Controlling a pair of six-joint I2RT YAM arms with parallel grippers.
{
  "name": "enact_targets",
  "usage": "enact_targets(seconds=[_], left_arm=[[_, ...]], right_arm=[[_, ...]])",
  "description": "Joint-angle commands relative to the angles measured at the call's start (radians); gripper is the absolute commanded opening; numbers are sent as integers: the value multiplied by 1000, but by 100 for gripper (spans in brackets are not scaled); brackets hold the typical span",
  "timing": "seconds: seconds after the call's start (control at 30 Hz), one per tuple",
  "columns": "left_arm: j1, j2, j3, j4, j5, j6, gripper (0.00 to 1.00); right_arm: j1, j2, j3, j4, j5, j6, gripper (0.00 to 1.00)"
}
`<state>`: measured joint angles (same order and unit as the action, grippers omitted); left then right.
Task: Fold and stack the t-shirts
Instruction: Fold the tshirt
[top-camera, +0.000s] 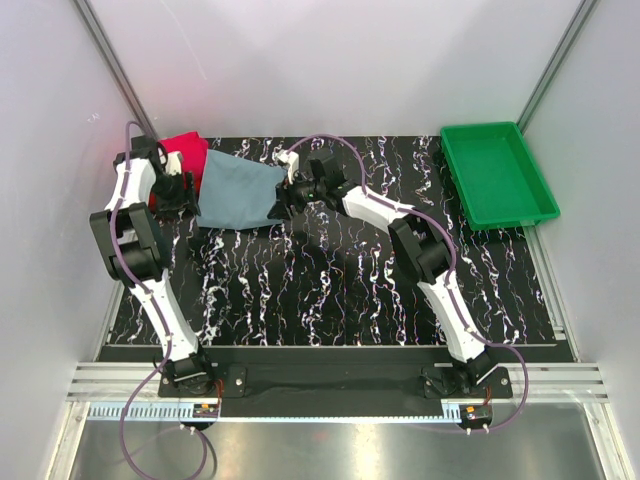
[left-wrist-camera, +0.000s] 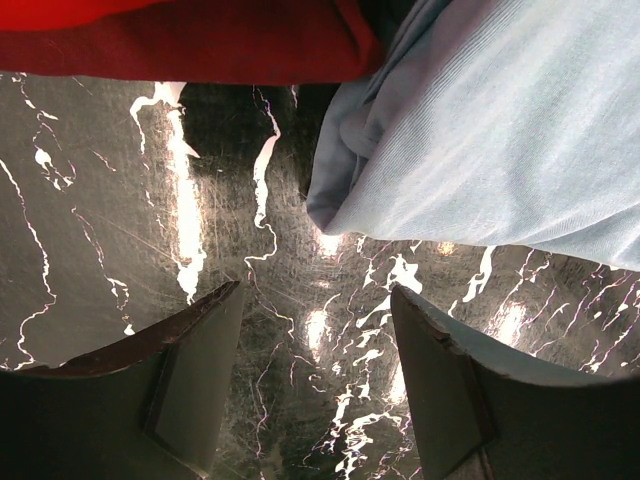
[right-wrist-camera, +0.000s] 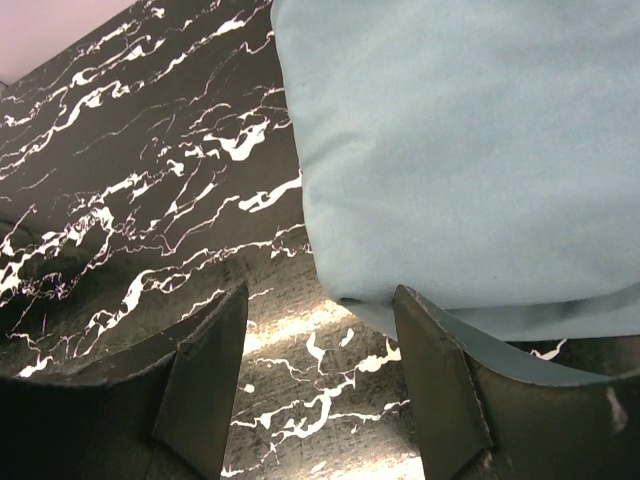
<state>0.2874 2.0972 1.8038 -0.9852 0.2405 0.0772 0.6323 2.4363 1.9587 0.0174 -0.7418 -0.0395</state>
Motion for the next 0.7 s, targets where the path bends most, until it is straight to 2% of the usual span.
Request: enact_targets(seconds=[0.0,0.37,0.43,0.67], left_arm=[[4,-57,-3,26,25,-7,66],[4,-42,9,29,22,-7,66],[6,-45,3,31,22,-7,66],[4,-45,3,34,22,-11,66]], right_arm=[[1,-20,22,-7,18,-31,67],[1,12,28,-10,18,-40,67],[0,36,66,-71,30,-39,67],[3,63,131,-125,55,-16,65]])
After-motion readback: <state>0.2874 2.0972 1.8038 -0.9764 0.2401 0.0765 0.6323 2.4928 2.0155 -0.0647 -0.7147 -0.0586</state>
